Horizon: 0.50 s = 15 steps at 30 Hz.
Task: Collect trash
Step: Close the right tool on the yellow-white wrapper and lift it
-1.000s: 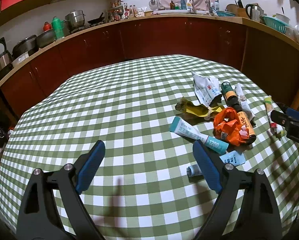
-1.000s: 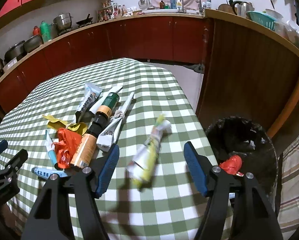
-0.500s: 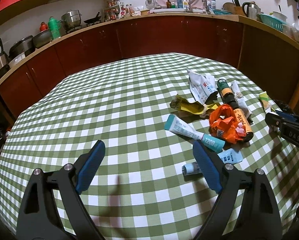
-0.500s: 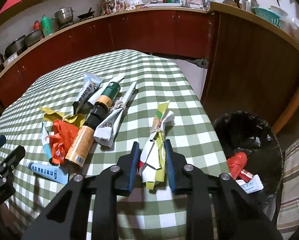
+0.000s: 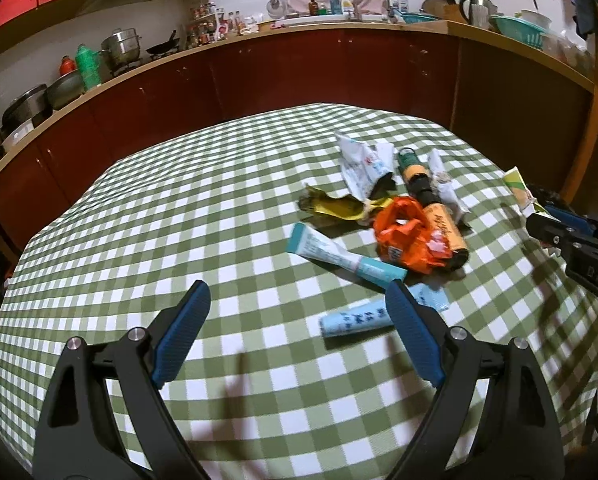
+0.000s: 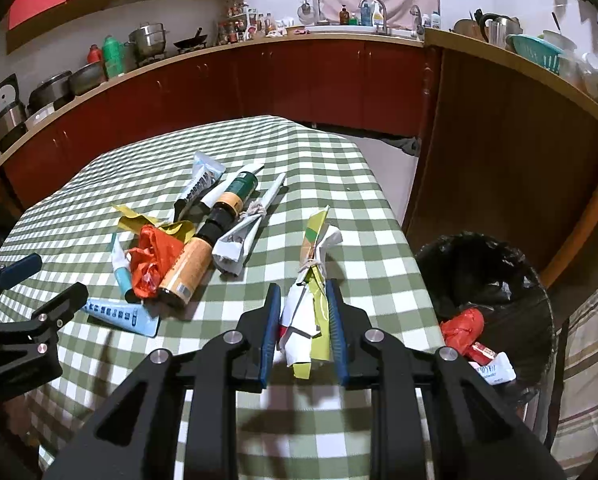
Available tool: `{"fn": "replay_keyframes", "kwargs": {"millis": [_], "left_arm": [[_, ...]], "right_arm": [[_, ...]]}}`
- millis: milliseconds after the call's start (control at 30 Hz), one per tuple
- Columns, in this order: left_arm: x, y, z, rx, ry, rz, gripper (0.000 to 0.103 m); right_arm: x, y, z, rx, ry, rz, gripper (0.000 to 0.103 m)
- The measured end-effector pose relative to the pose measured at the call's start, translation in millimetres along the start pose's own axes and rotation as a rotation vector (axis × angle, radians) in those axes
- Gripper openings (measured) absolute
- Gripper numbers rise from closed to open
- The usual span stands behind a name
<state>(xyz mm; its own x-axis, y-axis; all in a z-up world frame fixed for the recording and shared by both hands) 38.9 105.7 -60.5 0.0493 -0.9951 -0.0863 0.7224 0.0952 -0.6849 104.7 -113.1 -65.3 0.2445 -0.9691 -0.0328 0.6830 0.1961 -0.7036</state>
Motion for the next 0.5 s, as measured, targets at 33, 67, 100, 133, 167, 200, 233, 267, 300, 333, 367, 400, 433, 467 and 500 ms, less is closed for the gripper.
{"fn": "replay_keyframes", "kwargs": {"millis": [33, 67, 100, 133, 167, 200, 233, 267, 300, 333, 367, 400, 433, 467, 500], "left_arm": [[3, 0, -1, -0.001, 0.007, -0.006, 0.087], [6, 0, -3, -0.003, 0.022, -0.011, 0.087], [9, 1, -4, -0.005, 0.031, -0.013, 0.087], [12, 2, -5, -0.008, 0.043, -0.015, 0.087], [15, 4, -6, -0.011, 0.05, -0.017, 0.087], [17, 6, -6, -0.017, 0.058, -0.02, 0.087], [19, 8, -7, -0.023, 0.064, -0.023, 0.087], [20, 9, -7, -0.027, 0.065, -0.024, 0.087], [20, 11, -6, -0.03, 0.064, -0.025, 0.087], [20, 12, -6, -0.036, 0.059, -0.027, 0.087], [19, 13, -6, -0.049, 0.048, -0.038, 0.087], [18, 15, -6, -0.062, 0.032, -0.053, 0.087], [17, 15, -6, -0.07, 0.02, -0.063, 0.087], [17, 16, -6, -0.077, 0.008, -0.069, 0.087], [18, 17, -6, -0.082, 0.004, -0.067, 0.087]], "right_arm": [[2, -1, -2, 0.001, 0.004, 0.001, 0.024], [3, -1, -3, 0.001, 0.008, 0.003, 0.024], [4, -2, -3, 0.001, 0.011, 0.005, 0.024], [5, -3, -3, 0.001, 0.016, 0.008, 0.024], [6, -3, -4, 0.003, 0.02, 0.01, 0.024], [7, -4, -4, 0.003, 0.022, 0.011, 0.024], [8, -4, -4, 0.004, 0.024, 0.013, 0.024], [8, -4, -4, 0.004, 0.026, 0.014, 0.024], [9, -5, -5, 0.004, 0.028, 0.016, 0.024], [9, -4, -5, 0.003, 0.028, 0.018, 0.024], [9, -4, -5, 0.003, 0.028, 0.018, 0.024], [9, -3, -5, 0.002, 0.028, 0.019, 0.024], [9, -2, -5, 0.001, 0.028, 0.021, 0.024], [10, -2, -5, 0.0, 0.03, 0.023, 0.024], [10, -1, -6, 0.0, 0.03, 0.024, 0.024]]}}
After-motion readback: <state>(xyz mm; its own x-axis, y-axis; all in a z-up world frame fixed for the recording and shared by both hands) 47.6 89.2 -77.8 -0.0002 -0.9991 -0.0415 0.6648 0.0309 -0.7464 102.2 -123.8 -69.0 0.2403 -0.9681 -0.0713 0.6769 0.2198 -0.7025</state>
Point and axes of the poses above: each gripper's, at about its wrist camera, not at the fingertips, and y roughly the way its jaws point, x to its right, z to its top, the point moved 1 cm from there along y, roughly the way its jaws point, and after that the axes turned 3 degrees about -y, right-handed, at the moved point
